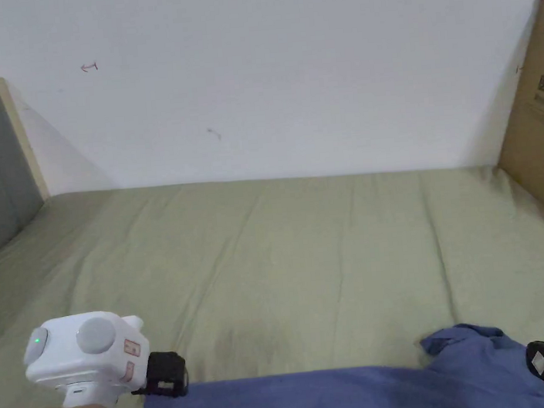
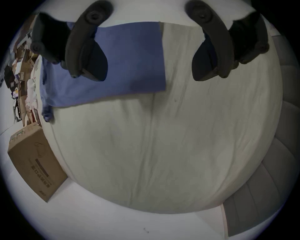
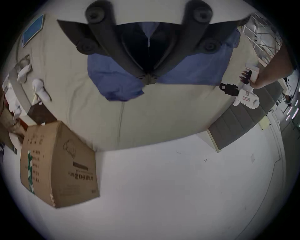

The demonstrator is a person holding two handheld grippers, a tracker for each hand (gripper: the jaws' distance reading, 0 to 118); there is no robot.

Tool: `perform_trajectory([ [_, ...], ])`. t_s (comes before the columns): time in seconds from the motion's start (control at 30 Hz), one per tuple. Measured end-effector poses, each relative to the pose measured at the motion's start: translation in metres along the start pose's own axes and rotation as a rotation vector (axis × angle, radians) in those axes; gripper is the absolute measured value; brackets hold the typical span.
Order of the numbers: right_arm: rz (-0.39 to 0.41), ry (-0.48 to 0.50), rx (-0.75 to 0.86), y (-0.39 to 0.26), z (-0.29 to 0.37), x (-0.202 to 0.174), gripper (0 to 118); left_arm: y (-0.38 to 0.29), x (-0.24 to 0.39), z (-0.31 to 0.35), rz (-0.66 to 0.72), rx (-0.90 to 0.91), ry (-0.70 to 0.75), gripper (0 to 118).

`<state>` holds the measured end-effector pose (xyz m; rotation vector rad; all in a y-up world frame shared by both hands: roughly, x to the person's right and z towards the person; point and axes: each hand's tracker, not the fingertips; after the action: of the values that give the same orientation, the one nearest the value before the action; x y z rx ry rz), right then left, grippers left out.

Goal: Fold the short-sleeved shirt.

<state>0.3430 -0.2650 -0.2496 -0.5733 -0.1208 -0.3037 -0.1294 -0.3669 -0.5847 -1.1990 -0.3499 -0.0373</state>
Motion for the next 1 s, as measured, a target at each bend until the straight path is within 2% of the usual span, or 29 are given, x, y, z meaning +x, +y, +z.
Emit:
perform_trajectory([
  [0.1, -0.022, -0.014, -0.043, -0.007, -0.012, 0.008, 0, -0.002, -0.005, -0.028, 0.003, -0.006, 0.044, 109],
  [0.17, -0.031, -0.018, -0.057, -0.011, -0.016, 0.011, 0, -0.008, -0.008, -0.044, 0.012, -0.016, 0.032, 117],
  [0.33, -0.033, -0.055, -0.073, -0.011, -0.025, 0.024, 0, -0.026, 0.015, -0.03, -0.17, 0.094, 0.076, 114],
  [0.37, -0.027, -0.061, -0.073, -0.009, -0.027, 0.027, 0, -0.028, 0.021, -0.022, -0.196, 0.131, 0.076, 99],
  [0.4, -0.017, -0.065, -0.07, -0.006, -0.029, 0.032, 0, -0.032, 0.026, -0.012, -0.216, 0.166, 0.071, 76],
  [0.47, -0.001, -0.068, -0.07, 0.003, -0.037, 0.042, 0, -0.035, 0.027, 0.003, -0.232, 0.126, 0.027, 0],
  [0.53, -0.014, -0.033, -0.095, 0.016, -0.055, 0.068, 0, -0.04, 0.041, 0.021, -0.21, 0.169, -0.001, 0],
  [0.57, -0.02, -0.04, -0.11, 0.025, -0.066, 0.076, 0, -0.041, 0.044, 0.029, -0.223, 0.204, 0.02, 0],
  [0.6, -0.035, -0.088, -0.147, 0.034, -0.079, 0.082, 0, -0.04, 0.04, 0.042, -0.223, 0.236, 0.033, 0],
  [0.63, -0.07, -0.099, -0.184, 0.041, -0.094, 0.09, 3, -0.038, 0.034, 0.052, -0.214, 0.232, 0.016, 0],
  [0.67, -0.126, -0.089, -0.277, 0.052, -0.115, 0.104, 39, -0.037, 0.032, 0.059, -0.202, 0.231, -0.002, 0],
  [0.7, -0.182, -0.112, -0.352, 0.056, -0.134, 0.114, 81, -0.038, 0.031, 0.064, -0.197, 0.238, -0.001, 0],
  [0.73, -0.221, -0.14, -0.421, 0.057, -0.152, 0.122, 102, -0.039, 0.031, 0.068, -0.193, 0.243, 0.001, 0],
  [0.77, -0.235, -0.163, -0.486, 0.057, -0.168, 0.13, 102, -0.039, 0.027, 0.07, -0.189, 0.246, -0.003, 0],
  [0.8, -0.225, -0.185, -0.468, 0.054, -0.185, 0.137, 102, -0.04, 0.026, 0.072, -0.187, 0.246, -0.011, 0],
  [0.9, -0.139, -0.31, -0.531, 0.05, -0.22, 0.145, 102, -0.045, 0.03, 0.074, -0.184, 0.239, -0.014, 0],
  [1.0, -0.068, -0.304, -0.619, 0.037, -0.233, 0.139, 98, -0.048, 0.033, 0.068, -0.192, 0.204, -0.003, 0],
])
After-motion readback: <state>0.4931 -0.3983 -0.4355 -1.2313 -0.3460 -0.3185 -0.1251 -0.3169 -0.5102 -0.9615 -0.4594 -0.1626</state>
